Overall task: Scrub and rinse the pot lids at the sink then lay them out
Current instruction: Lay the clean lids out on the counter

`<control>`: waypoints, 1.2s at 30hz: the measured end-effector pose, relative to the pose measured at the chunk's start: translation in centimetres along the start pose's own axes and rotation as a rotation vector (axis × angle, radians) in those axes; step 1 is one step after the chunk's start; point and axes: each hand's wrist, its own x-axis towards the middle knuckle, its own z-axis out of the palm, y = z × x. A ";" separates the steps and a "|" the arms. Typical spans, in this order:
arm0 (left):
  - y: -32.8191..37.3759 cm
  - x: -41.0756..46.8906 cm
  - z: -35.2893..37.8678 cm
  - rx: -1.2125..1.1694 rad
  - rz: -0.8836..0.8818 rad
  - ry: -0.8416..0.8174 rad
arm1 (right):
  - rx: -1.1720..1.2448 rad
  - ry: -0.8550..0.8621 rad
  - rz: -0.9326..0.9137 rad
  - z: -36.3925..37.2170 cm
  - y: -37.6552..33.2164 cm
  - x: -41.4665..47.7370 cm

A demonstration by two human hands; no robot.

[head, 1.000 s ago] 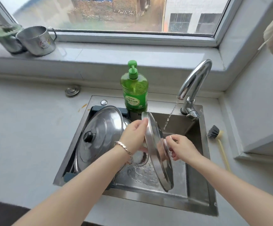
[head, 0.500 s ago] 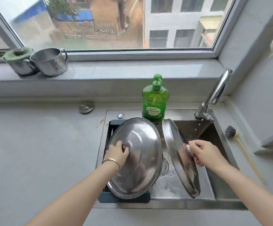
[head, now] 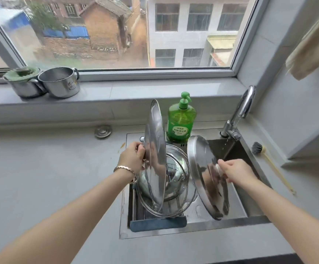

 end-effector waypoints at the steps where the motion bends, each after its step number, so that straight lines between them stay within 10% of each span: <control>1: -0.1 -0.3 -0.7 -0.011 -0.014 0.012 | 0.002 -0.015 0.006 0.3 -0.5 -0.1; 20: -15.5 -2.8 -24.9 0.832 -0.293 0.094 | -0.627 -0.133 -0.613 16.0 -22.9 -8.2; 36: -39.6 10.8 -52.7 0.895 -0.311 -0.053 | -0.692 -0.236 -0.486 47.2 -48.7 -12.1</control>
